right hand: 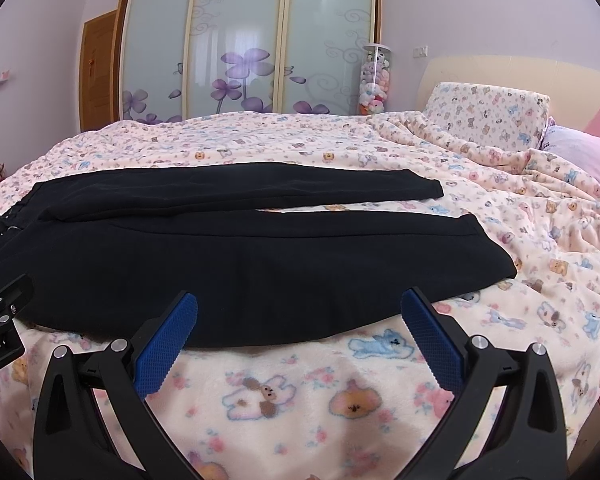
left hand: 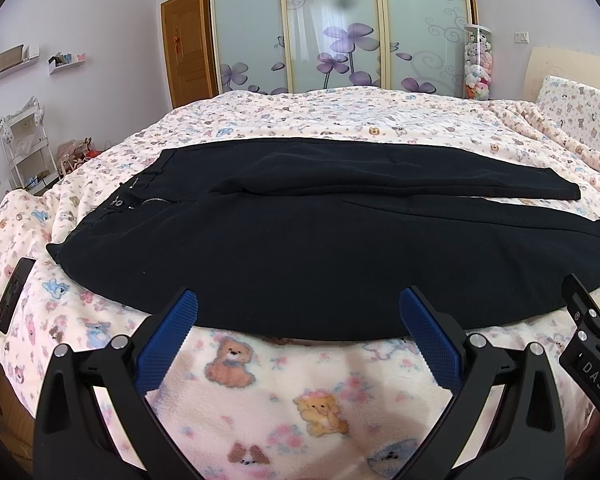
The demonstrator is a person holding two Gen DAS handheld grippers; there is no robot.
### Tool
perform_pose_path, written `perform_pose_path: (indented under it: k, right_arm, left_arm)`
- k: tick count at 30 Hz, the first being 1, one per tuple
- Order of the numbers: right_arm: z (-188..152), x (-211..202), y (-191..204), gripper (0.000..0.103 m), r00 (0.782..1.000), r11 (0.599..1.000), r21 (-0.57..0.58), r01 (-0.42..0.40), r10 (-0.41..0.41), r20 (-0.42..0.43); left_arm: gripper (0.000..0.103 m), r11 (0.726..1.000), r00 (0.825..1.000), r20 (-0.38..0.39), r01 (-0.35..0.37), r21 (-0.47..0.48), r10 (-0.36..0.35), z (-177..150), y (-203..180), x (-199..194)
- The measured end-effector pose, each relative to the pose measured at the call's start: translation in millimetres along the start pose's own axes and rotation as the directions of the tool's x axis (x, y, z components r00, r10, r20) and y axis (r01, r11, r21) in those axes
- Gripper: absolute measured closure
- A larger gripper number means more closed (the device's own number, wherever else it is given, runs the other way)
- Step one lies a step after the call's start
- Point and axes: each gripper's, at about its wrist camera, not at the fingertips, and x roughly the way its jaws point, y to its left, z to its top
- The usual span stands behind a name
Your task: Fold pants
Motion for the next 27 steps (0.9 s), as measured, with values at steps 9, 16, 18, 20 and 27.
perform_pose_path:
  k: [9, 16, 18, 20, 27]
  right_arm:
    - [8, 2, -28, 0.001, 0.984, 0.979, 0.099, -0.176, 0.176, 0.015]
    - [31, -4, -40, 0.001, 0.958, 0.957, 0.048, -0.285, 0.285, 0.002]
    - [49, -4, -52, 0.001, 0.956, 0.956, 0.007, -0.292, 0.292, 0.022]
    - [71, 7, -67, 0.001, 0.958, 0.959, -0.023, -0.284, 0.284, 0.031]
    - [144, 131, -149, 0.001, 0.949, 0.964, 0.133, -0.231, 0.254, -0.189]
  left_arm:
    - [0.002, 1.0, 1.0, -0.011, 0.01, -0.025, -0.011, -4, 2, 7]
    - [0.002, 0.998, 0.999, -0.017, 0.05, -0.031, -0.051, 1, -4, 7]
    - [0.002, 0.998, 0.999, 0.006, 0.052, -0.024, -0.052, 9, -8, 3]
    - [0.002, 0.999, 0.999, 0.034, 0.043, -0.027, -0.042, 18, -10, 1]
    - [0.002, 0.98, 0.985, 0.058, 0.167, -0.111, -0.162, 47, -18, 23]
